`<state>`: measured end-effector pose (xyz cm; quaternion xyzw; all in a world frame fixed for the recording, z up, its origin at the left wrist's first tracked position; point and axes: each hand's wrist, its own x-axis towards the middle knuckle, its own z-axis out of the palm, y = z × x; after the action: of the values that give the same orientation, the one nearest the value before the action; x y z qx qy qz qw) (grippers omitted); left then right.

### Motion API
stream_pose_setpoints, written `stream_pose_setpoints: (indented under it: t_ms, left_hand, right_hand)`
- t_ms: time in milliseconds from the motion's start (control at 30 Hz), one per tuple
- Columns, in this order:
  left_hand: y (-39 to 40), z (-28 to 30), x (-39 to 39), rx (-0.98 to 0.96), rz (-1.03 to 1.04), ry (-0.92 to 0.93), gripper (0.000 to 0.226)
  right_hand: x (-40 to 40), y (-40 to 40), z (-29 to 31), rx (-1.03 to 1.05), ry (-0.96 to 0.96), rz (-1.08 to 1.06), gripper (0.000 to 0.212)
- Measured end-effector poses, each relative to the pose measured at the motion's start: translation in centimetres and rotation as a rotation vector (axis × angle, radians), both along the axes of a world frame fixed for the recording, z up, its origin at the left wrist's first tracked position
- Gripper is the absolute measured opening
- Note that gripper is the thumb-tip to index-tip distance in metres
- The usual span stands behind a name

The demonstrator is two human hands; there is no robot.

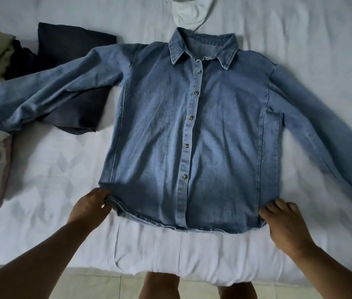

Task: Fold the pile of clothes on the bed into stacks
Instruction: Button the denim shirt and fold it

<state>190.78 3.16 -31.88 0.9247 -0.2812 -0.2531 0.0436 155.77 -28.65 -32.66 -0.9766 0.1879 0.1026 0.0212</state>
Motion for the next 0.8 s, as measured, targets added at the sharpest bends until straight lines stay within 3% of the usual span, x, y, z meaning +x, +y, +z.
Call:
stream_pose_setpoints:
  t_ms: [133, 233, 333, 400, 433, 500, 533, 700, 800]
  left_hand:
    - [1.5, 1.3, -1.0, 0.099, 0.007, 0.027, 0.023]
    - [3.2, 1.6, -3.4, 0.286, -0.063, 0.092, 0.028]
    - [3.5, 2.3, -4.0, 0.400, -0.124, 0.087, 0.034]
    - [2.9, 2.3, -3.2, 0.213, -0.148, -0.007, 0.022]
    - [2.3, 2.5, -3.0, 0.109, -0.175, -0.076, 0.015]
    - [0.0, 2.3, -2.9, -0.049, -0.214, -0.183, 0.027]
    - [-1.3, 2.0, -3.1, -0.082, -0.249, -0.188, 0.038]
    - [-4.8, -1.5, -5.4, 0.073, -0.567, -0.145, 0.096]
    - [-4.7, -2.9, -7.4, 0.153, -0.681, -0.075, 0.107]
  right_hand:
    - [-1.5, -0.7, 1.0, 0.057, 0.178, -0.042, 0.055]
    - [-2.3, -0.4, 1.4, 0.045, 0.355, -0.105, 0.057]
    - [-0.2, 0.1, 3.9, 0.011, 0.625, -0.149, 0.043]
    - [1.5, 0.1, 4.6, 0.045, 0.551, -0.170, 0.033]
    - [2.1, 0.3, 4.4, 0.036, 0.373, -0.200, 0.031]
    - [2.9, 1.1, 2.9, 0.043, 0.086, -0.256, 0.027]
    - [3.7, 1.8, 2.3, 0.072, 0.063, -0.267, 0.035]
    - [5.3, 5.7, -0.5, 0.147, 0.114, -0.203, 0.077]
    - [3.3, 6.9, -1.0, 0.277, 0.301, -0.175, 0.096]
